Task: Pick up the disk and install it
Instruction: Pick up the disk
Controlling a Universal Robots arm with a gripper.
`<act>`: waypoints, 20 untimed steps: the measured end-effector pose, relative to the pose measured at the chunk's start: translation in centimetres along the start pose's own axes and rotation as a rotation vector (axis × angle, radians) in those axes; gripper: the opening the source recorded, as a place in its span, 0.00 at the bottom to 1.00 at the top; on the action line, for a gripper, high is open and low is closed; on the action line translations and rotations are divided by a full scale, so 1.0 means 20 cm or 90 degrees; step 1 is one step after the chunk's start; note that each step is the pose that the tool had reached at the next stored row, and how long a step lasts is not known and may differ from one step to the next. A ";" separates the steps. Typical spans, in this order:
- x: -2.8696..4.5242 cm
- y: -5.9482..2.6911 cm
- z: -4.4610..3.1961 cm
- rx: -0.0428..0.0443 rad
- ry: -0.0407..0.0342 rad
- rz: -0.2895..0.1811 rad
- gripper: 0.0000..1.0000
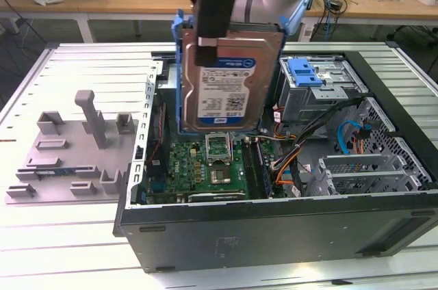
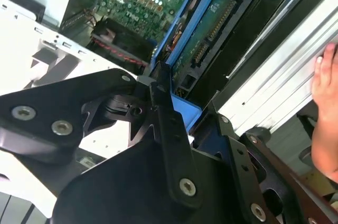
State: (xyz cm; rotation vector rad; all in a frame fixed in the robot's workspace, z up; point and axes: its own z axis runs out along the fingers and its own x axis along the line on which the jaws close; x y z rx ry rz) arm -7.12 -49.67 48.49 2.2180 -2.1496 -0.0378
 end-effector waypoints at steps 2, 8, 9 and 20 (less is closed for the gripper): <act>0.006 -0.031 -0.001 0.0001 0.0001 -0.002 0.36; 0.033 -0.168 -0.008 0.0000 0.0004 -0.008 0.36; 0.036 -0.182 -0.009 0.0000 0.0004 -0.008 0.36; 0.054 -0.287 -0.015 -0.0006 0.0010 -0.014 0.36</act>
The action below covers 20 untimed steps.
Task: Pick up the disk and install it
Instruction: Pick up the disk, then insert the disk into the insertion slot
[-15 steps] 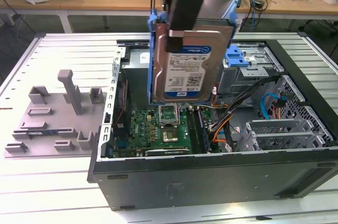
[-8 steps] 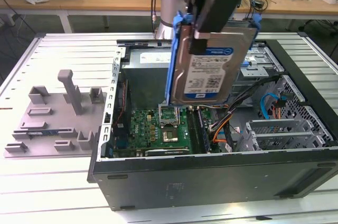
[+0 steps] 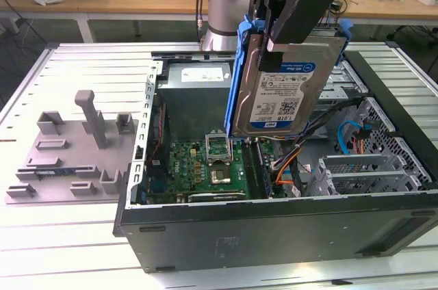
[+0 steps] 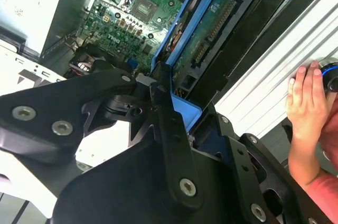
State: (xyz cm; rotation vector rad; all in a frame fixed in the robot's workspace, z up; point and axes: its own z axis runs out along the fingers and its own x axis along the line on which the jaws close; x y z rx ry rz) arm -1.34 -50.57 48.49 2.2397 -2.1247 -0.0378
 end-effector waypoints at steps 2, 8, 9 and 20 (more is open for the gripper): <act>0.000 0.000 0.000 0.0000 0.0000 0.000 0.36; 0.000 0.000 0.000 0.0000 0.0001 0.000 0.36; 0.000 0.000 0.000 0.0000 0.0004 0.000 0.36; 0.000 0.000 0.000 0.0001 0.0008 0.000 0.36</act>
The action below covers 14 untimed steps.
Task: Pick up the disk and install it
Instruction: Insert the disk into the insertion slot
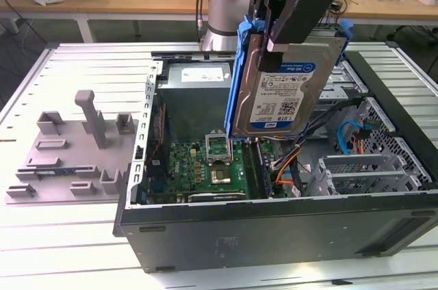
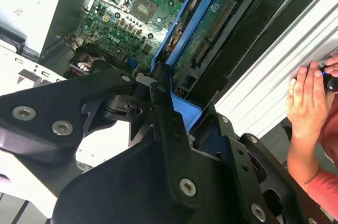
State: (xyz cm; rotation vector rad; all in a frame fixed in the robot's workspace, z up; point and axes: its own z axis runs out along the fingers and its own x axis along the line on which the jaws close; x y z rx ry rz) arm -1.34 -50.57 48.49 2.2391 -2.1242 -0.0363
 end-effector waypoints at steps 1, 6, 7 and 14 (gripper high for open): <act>0.000 0.000 0.000 0.0001 0.0000 0.000 0.36; 0.000 0.000 0.000 0.0052 0.0020 0.000 0.36; 0.000 0.000 0.000 0.0098 0.0049 0.001 0.36; 0.015 -0.001 0.000 0.0312 0.0096 0.001 0.36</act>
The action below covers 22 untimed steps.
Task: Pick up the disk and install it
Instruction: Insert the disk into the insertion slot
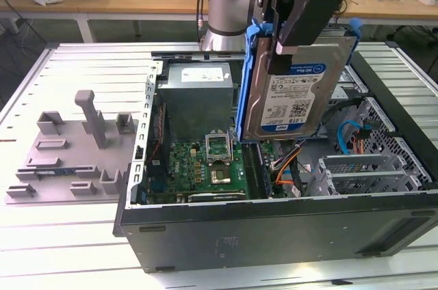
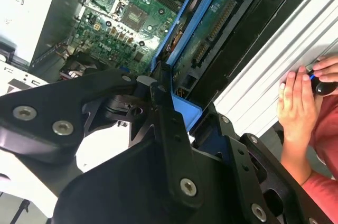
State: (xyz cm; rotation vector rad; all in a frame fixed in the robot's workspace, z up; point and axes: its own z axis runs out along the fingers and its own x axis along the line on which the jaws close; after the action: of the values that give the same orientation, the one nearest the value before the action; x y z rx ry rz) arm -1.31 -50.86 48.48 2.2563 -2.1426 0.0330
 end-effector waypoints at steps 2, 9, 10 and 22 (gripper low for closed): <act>0.012 -0.008 0.001 0.0006 0.0000 0.000 0.36; 0.059 -0.075 0.002 0.0023 -0.0004 0.000 0.36; 0.066 -0.089 0.002 0.0024 -0.0022 0.000 0.36; 0.072 -0.098 0.003 0.0041 -0.0106 0.001 0.36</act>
State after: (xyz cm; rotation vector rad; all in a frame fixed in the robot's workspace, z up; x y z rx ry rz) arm 0.72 -52.20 48.47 2.2665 -2.1554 0.0213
